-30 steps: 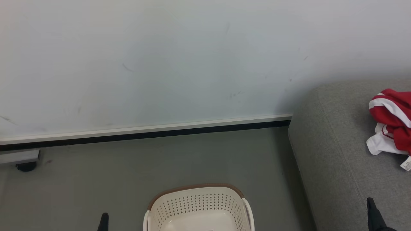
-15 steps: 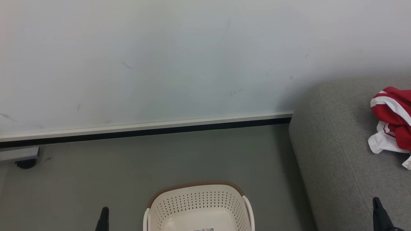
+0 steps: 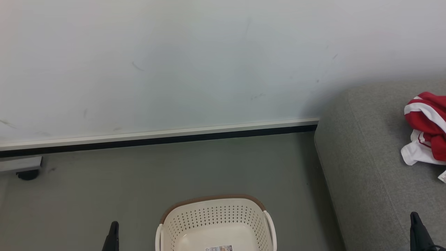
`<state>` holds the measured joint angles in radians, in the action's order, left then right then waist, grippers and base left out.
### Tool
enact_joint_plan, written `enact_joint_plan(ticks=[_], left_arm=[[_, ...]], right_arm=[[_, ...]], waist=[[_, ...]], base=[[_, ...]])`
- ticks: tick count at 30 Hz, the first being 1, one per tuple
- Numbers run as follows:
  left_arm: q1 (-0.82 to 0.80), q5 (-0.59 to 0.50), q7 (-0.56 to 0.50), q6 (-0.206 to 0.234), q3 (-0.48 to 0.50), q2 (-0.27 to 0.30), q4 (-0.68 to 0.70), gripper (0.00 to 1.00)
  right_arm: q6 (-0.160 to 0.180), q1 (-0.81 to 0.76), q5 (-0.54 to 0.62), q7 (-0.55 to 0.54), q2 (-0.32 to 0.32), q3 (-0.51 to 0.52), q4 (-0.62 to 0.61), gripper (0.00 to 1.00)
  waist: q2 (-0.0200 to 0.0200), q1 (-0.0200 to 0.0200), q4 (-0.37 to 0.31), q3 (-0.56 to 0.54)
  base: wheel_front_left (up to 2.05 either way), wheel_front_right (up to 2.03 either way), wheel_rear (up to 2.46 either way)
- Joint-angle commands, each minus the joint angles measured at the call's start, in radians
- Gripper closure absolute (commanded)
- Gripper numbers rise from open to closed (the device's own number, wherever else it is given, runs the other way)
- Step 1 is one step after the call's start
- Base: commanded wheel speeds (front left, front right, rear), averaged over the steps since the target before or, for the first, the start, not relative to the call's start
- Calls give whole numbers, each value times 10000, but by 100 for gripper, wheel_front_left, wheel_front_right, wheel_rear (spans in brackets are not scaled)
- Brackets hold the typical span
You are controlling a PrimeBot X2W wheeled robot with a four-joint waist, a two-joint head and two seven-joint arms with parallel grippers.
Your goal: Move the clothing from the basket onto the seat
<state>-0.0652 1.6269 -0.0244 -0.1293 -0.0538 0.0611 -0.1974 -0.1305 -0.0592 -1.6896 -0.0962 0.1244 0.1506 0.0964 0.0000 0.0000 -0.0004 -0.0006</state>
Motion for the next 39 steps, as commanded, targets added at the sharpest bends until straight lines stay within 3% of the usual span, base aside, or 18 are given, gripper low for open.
enact_joint_plan(ticks=[1, 39], left_arm=[[-132, 173, -20, -32, -12, 62, -67, 100], [-130, 115, -85, -33, 57, 2, -68, 100]], right_arm=[[-4, 36, -188, -48, -15, 72, -39, 100], [-4, 51, -18, -194, -148, 225, 6, 100]], waist=[[0, 0, 2, 9], [0, 0, 3, 16]], base=[[0, 0, 0], [0, 0, 0]])
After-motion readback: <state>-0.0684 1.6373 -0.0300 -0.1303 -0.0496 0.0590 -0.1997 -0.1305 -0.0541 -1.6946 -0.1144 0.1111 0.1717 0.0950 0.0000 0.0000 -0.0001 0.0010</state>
